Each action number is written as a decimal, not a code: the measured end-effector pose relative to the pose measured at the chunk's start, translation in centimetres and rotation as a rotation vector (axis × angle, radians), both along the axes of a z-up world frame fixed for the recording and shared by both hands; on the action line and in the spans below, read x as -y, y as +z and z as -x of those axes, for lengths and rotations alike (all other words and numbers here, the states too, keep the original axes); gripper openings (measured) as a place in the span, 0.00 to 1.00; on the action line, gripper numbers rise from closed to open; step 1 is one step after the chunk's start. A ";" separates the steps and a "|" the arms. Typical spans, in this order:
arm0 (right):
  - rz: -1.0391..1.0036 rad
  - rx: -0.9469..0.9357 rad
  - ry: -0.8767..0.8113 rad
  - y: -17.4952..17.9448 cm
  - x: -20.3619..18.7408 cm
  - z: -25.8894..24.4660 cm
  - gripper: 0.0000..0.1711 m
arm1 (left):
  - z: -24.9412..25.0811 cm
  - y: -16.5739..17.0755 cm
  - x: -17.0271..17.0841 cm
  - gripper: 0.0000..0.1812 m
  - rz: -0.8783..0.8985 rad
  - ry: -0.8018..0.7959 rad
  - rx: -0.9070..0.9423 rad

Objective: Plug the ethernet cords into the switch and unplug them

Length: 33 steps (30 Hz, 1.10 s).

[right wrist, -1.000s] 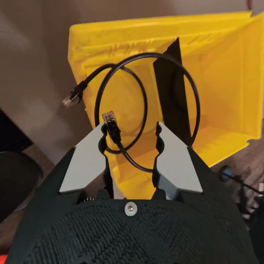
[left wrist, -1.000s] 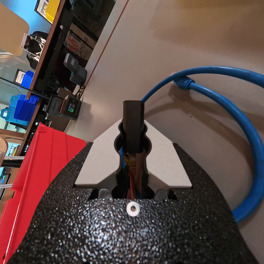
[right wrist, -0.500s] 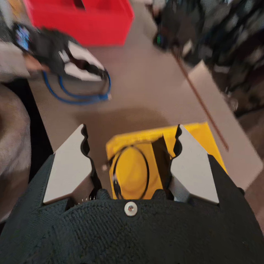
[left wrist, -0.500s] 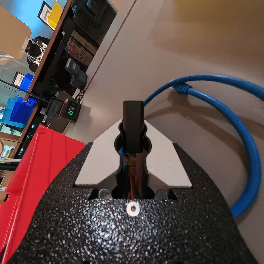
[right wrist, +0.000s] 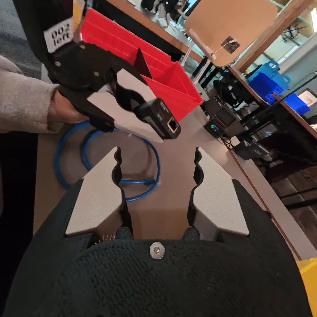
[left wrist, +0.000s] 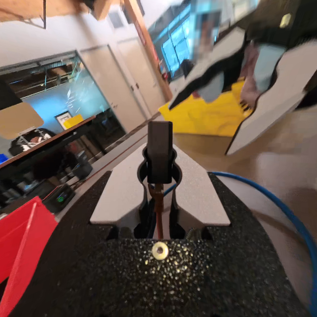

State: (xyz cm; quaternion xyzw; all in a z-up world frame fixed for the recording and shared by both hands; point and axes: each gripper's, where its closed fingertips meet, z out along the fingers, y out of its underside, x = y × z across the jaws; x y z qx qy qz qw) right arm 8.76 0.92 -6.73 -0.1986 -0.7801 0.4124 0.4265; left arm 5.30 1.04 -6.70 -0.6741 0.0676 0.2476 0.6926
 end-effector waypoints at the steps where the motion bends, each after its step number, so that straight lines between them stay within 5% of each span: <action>1: 0.008 -0.016 -0.007 0.0 0.0 0.1 0.48 | -0.5 0.8 0.2 0.11 -0.053 -0.044 0.043; 8: 0.398 0.026 0.178 3.3 2.8 -1.8 0.29 | -6.1 9.4 3.9 0.11 -0.524 -0.614 0.418; 13: 0.639 0.111 0.346 6.3 4.7 -3.3 0.22 | -7.5 10.4 3.9 0.11 -0.568 -0.747 0.459; 19: 0.582 0.125 0.357 5.9 5.1 -3.5 0.13 | -8.2 9.3 3.2 0.11 -0.504 -0.811 0.532; 24: 0.196 0.084 0.135 3.4 2.5 -1.8 0.12 | -5.7 4.8 1.5 0.31 -0.159 -0.548 0.577; 28: -0.255 -0.016 -0.024 1.5 -0.2 -0.7 0.12 | -4.5 2.2 1.3 0.40 0.039 -0.247 0.199; 33: -0.729 -0.139 -0.138 0.3 -2.0 0.0 0.12 | -4.7 0.7 0.5 0.36 0.255 -0.023 -0.225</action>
